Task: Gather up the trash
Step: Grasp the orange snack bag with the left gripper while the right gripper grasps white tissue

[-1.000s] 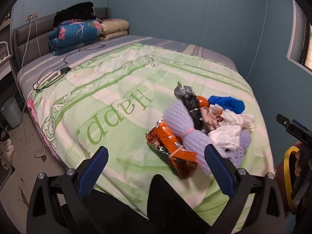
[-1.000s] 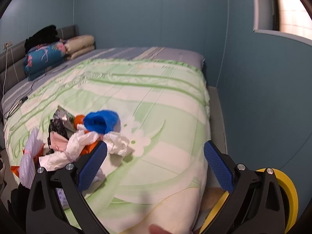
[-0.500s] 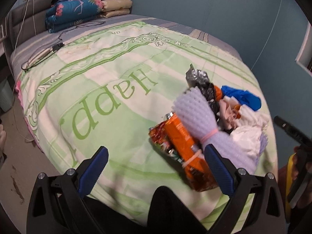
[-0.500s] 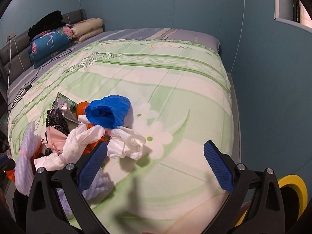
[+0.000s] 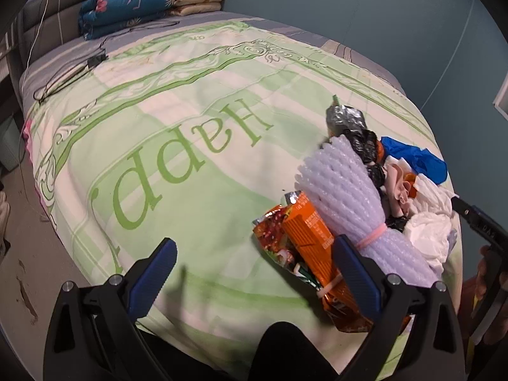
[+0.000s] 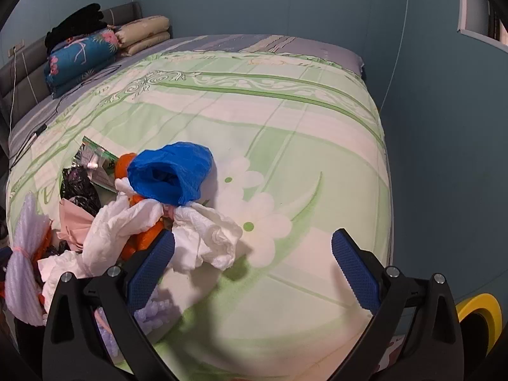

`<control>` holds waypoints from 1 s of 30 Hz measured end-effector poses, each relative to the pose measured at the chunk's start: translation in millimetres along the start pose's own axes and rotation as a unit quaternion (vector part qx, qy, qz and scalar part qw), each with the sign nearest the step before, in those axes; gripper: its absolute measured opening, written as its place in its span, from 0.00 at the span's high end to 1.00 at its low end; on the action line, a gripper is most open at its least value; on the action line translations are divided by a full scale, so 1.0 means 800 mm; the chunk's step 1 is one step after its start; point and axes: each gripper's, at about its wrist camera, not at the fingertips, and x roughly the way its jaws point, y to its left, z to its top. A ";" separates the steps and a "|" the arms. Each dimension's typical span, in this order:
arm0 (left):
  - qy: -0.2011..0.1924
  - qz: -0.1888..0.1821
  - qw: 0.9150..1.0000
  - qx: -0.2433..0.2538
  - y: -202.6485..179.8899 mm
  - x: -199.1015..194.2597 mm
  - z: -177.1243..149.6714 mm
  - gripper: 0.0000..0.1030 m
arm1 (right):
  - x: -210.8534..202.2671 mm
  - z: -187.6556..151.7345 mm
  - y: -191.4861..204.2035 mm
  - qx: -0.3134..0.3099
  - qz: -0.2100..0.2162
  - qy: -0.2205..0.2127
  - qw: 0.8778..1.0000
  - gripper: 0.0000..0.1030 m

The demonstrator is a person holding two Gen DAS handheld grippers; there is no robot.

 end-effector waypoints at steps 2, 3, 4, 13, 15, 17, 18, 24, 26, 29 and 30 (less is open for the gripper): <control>0.000 -0.002 1.000 -0.004 0.005 0.001 0.000 0.08 | 0.006 0.000 0.003 -0.005 -0.001 0.005 1.000 0.08; 0.001 -0.004 1.000 -0.003 0.006 0.001 0.000 0.08 | 0.010 0.000 0.004 -0.007 -0.002 0.007 1.000 0.08; 0.002 -0.008 1.000 -0.004 0.008 0.001 -0.001 0.09 | 0.014 0.000 0.004 -0.008 -0.005 0.010 1.000 0.08; 0.012 -0.040 0.999 -0.008 0.011 0.007 0.002 0.23 | 0.034 0.010 0.023 -0.032 -0.001 0.018 0.999 0.15; 0.014 -0.043 0.999 0.001 0.005 0.012 0.005 0.30 | 0.038 0.012 0.031 -0.045 -0.001 0.021 0.999 0.19; 0.017 -0.054 0.998 0.003 0.001 0.016 0.008 0.38 | 0.041 0.012 0.037 -0.054 -0.001 0.022 0.998 0.23; 0.019 -0.059 0.998 0.004 0.000 0.019 0.011 0.40 | 0.042 0.012 0.038 -0.055 0.000 0.025 0.998 0.26; 0.030 -0.082 0.996 0.017 -0.019 0.031 0.010 0.66 | 0.051 0.016 0.037 -0.048 0.010 0.041 0.998 0.43; 0.022 -0.075 0.997 0.024 -0.023 0.026 0.009 0.69 | 0.052 0.016 0.037 -0.050 0.015 0.045 0.998 0.53; 0.019 -0.084 0.996 0.014 -0.021 0.018 0.011 0.72 | 0.047 0.015 0.039 -0.053 0.020 0.043 0.997 0.66; 0.017 -0.084 0.996 0.015 -0.020 0.016 0.011 0.73 | 0.045 0.015 0.040 -0.054 0.022 0.043 0.997 0.69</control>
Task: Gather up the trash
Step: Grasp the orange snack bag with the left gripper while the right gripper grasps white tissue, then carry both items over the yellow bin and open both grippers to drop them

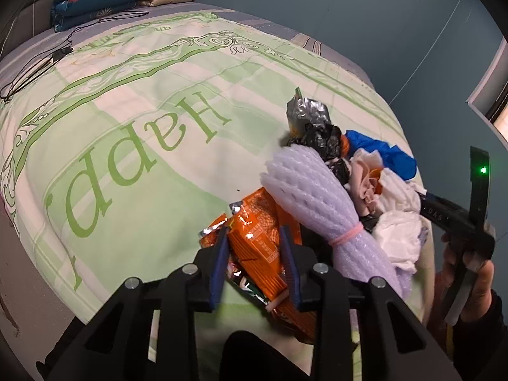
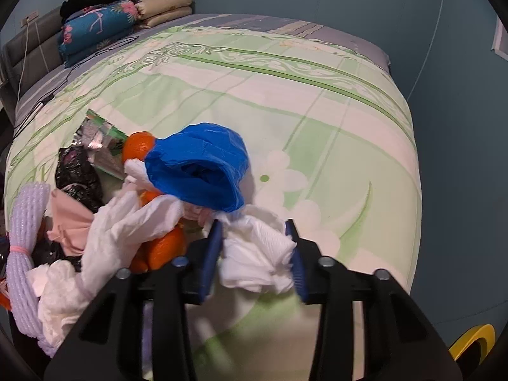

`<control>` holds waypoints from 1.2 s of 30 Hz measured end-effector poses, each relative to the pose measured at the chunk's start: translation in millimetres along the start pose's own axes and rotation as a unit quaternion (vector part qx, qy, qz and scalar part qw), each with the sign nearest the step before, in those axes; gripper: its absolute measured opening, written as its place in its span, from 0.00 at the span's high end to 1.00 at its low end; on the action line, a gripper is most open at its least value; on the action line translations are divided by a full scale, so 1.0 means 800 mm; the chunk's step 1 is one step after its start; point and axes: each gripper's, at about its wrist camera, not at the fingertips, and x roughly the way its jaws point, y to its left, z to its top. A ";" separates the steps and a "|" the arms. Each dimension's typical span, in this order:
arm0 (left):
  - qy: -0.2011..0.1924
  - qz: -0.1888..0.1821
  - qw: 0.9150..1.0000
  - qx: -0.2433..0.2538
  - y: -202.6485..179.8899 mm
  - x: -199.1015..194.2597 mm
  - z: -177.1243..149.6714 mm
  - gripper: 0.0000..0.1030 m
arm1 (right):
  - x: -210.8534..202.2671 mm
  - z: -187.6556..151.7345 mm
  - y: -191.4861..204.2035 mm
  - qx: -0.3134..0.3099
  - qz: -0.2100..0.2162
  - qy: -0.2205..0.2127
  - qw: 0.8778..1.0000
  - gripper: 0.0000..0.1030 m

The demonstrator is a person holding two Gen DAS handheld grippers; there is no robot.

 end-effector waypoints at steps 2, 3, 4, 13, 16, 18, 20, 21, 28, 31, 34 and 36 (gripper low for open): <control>-0.008 0.002 1.000 0.006 -0.002 -0.005 -0.001 0.73 | -0.004 -0.001 0.001 -0.002 0.001 -0.003 1.000 0.75; -0.012 0.003 1.000 0.007 -0.003 -0.007 -0.002 0.74 | -0.006 -0.001 0.001 -0.002 0.001 -0.006 1.000 0.78; -0.017 0.002 1.000 0.008 -0.004 -0.009 -0.003 0.74 | -0.010 -0.002 -0.001 -0.001 0.000 -0.011 1.000 0.80; -0.073 0.003 0.997 0.018 -0.013 -0.047 -0.007 0.75 | -0.058 -0.009 -0.021 0.021 0.001 -0.043 0.999 0.86; -0.101 0.011 0.994 0.026 -0.017 -0.069 -0.006 0.75 | -0.084 -0.014 -0.030 0.031 0.004 -0.059 0.998 0.86; -0.120 0.014 0.992 0.028 -0.021 -0.083 -0.004 0.75 | -0.106 -0.018 -0.038 0.041 0.008 -0.072 0.997 0.86; -0.133 0.006 0.991 0.023 -0.022 -0.096 -0.003 0.75 | -0.126 -0.024 -0.044 0.047 0.010 -0.081 0.996 0.86; -0.139 0.005 0.990 0.023 -0.023 -0.101 -0.003 0.75 | -0.134 -0.026 -0.046 0.049 0.011 -0.086 0.995 0.87; -0.178 -0.003 0.984 0.025 -0.039 -0.132 -0.003 0.75 | -0.206 -0.046 -0.062 0.053 -0.001 -0.138 0.989 0.87; -0.189 -0.012 0.981 0.030 -0.052 -0.144 -0.003 0.75 | -0.230 -0.053 -0.071 0.056 -0.006 -0.152 0.987 0.87; -0.201 -0.020 0.979 0.037 -0.070 -0.159 -0.003 0.75 | -0.254 -0.061 -0.083 0.060 -0.016 -0.172 0.983 0.87; -0.204 -0.024 0.978 0.043 -0.081 -0.164 -0.002 0.75 | -0.266 -0.064 -0.092 0.063 -0.026 -0.184 0.980 0.87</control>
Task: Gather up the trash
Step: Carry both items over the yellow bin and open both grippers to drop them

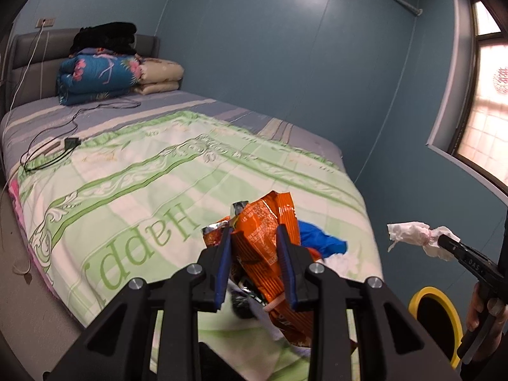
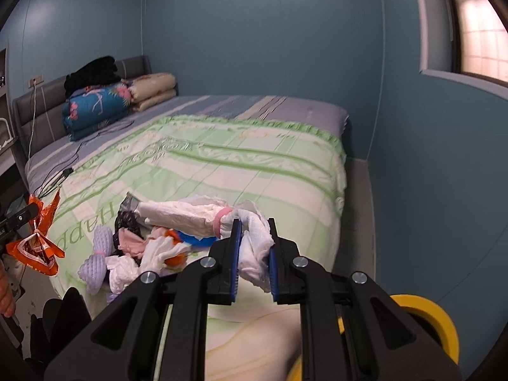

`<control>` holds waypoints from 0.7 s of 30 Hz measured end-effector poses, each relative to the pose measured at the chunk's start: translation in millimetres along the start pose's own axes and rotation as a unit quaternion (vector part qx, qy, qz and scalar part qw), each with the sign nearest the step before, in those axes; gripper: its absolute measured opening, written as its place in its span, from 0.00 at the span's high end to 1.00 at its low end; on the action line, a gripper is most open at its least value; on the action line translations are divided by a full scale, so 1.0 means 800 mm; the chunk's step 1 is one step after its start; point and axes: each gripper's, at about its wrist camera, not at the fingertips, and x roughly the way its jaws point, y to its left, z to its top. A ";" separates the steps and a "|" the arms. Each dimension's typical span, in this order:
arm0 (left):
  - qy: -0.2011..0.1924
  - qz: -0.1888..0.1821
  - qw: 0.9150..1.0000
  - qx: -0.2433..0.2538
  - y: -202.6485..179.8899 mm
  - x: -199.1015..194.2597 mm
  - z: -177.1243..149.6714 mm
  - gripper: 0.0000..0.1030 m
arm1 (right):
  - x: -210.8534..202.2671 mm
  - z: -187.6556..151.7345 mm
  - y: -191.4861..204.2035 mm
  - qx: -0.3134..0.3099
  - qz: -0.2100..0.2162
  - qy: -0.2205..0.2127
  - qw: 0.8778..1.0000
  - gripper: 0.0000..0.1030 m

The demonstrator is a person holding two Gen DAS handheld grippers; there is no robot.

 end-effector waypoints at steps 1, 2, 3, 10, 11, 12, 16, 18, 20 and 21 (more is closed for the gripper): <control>-0.001 -0.002 1.000 0.002 -0.006 0.000 0.002 0.75 | -0.004 0.001 -0.005 0.000 -0.006 -0.006 1.000 0.87; -0.001 -0.007 1.000 0.004 -0.014 -0.001 0.005 0.75 | -0.007 0.002 -0.007 0.000 -0.010 -0.010 1.000 0.87; 0.000 -0.011 1.000 0.006 -0.019 -0.001 0.007 0.75 | -0.012 0.003 -0.011 0.002 -0.011 -0.013 1.000 0.87; 0.021 -0.052 0.997 0.043 -0.083 0.004 0.010 0.75 | -0.047 0.001 -0.051 0.018 -0.030 -0.027 0.999 0.86; 0.026 -0.061 0.997 0.049 -0.094 0.007 0.010 0.75 | -0.052 -0.001 -0.057 0.023 -0.034 -0.028 0.999 0.86; 0.029 -0.067 0.996 0.053 -0.102 0.008 0.009 0.75 | -0.059 -0.004 -0.067 0.029 -0.040 -0.029 0.998 0.86; 0.037 -0.100 0.991 0.078 -0.157 0.015 0.006 0.75 | -0.086 -0.017 -0.100 0.050 -0.067 -0.035 0.996 0.86; 0.040 -0.119 0.988 0.090 -0.182 0.019 0.002 0.75 | -0.100 -0.022 -0.116 0.059 -0.082 -0.037 0.994 0.86; 0.041 -0.144 0.982 0.112 -0.217 0.024 -0.004 0.75 | -0.116 -0.029 -0.132 0.070 -0.099 -0.039 0.992 0.86; 0.041 -0.153 0.980 0.121 -0.231 0.026 -0.008 0.75 | -0.125 -0.032 -0.140 0.074 -0.113 -0.041 0.990 0.86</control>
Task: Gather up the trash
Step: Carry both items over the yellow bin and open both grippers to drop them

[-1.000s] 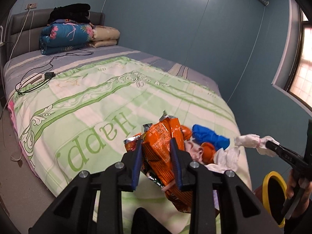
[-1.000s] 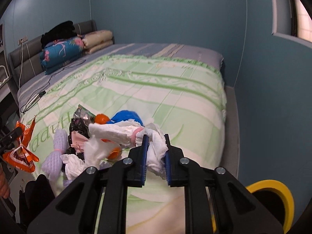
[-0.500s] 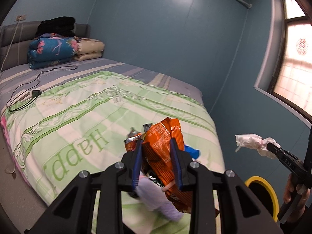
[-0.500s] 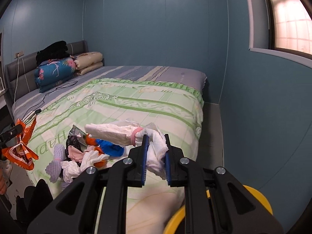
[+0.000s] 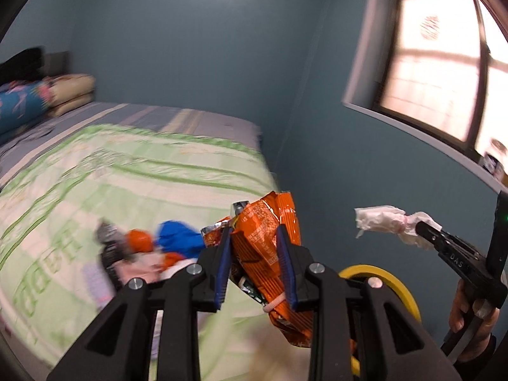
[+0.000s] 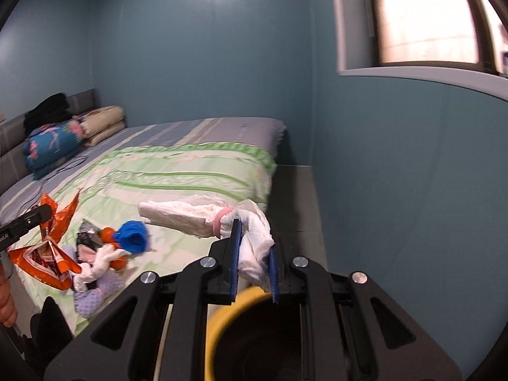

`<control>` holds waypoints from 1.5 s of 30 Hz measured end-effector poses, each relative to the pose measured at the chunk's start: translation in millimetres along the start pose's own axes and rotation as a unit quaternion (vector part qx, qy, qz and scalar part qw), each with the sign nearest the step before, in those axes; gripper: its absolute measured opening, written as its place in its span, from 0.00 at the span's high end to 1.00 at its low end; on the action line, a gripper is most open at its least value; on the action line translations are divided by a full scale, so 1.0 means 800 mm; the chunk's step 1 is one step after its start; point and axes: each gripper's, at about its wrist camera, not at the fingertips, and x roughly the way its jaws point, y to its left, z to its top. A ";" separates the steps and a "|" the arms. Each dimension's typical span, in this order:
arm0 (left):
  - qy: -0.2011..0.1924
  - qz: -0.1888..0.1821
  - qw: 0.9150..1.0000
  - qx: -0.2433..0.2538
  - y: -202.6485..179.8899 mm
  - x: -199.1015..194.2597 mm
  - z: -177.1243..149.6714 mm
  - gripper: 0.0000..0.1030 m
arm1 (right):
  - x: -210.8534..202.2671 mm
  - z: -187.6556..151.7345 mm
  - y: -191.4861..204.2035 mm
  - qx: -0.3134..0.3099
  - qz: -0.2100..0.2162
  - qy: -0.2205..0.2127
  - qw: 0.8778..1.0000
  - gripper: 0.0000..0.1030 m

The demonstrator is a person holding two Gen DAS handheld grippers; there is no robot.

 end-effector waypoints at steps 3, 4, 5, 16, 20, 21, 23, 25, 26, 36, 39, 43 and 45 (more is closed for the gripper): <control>0.010 -0.041 0.999 0.023 -0.039 0.022 0.000 0.75 | -0.016 -0.004 -0.020 0.006 -0.034 -0.004 0.999 0.86; 0.017 -0.059 0.998 0.030 -0.055 0.032 -0.001 0.75 | -0.022 -0.006 -0.028 0.013 -0.044 -0.003 0.999 0.86; 0.021 -0.069 0.997 0.035 -0.064 0.038 -0.002 0.75 | -0.027 -0.007 -0.036 0.021 -0.053 -0.001 0.998 0.86; 0.089 -0.119 0.987 0.057 -0.143 0.097 -0.059 0.75 | -0.034 -0.025 -0.078 0.058 -0.126 0.009 0.990 0.86; 0.097 -0.111 0.987 0.056 -0.144 0.096 -0.070 0.75 | -0.024 -0.034 -0.082 0.056 -0.123 0.010 0.991 0.86; 0.098 -0.110 0.987 0.059 -0.145 0.093 -0.073 0.75 | -0.020 -0.038 -0.084 0.058 -0.121 0.011 0.991 0.86; 0.099 -0.110 0.987 0.069 -0.154 0.092 -0.076 0.74 | -0.016 -0.042 -0.087 0.067 -0.109 0.017 0.992 0.86; 0.101 -0.109 0.986 0.076 -0.163 0.091 -0.078 0.74 | -0.010 -0.043 -0.094 0.077 -0.103 0.021 0.992 0.86; 0.103 -0.110 0.985 0.079 -0.167 0.092 -0.080 0.74 | -0.007 -0.043 -0.095 0.079 -0.104 0.023 0.991 0.86; 0.110 -0.124 0.981 0.098 -0.188 0.090 -0.091 0.60 | -0.016 -0.050 -0.100 0.094 -0.104 0.026 0.990 0.68; 0.102 -0.122 0.984 0.081 -0.180 0.087 -0.089 0.38 | -0.021 -0.048 -0.102 0.104 -0.108 0.012 0.989 0.49; 0.095 -0.116 0.986 0.067 -0.168 0.079 -0.080 0.31 | -0.029 -0.045 -0.106 0.109 -0.113 0.002 0.988 0.51; 0.083 -0.108 0.989 0.061 -0.160 0.072 -0.072 0.29 | -0.033 -0.043 -0.107 0.108 -0.113 -0.004 0.988 0.51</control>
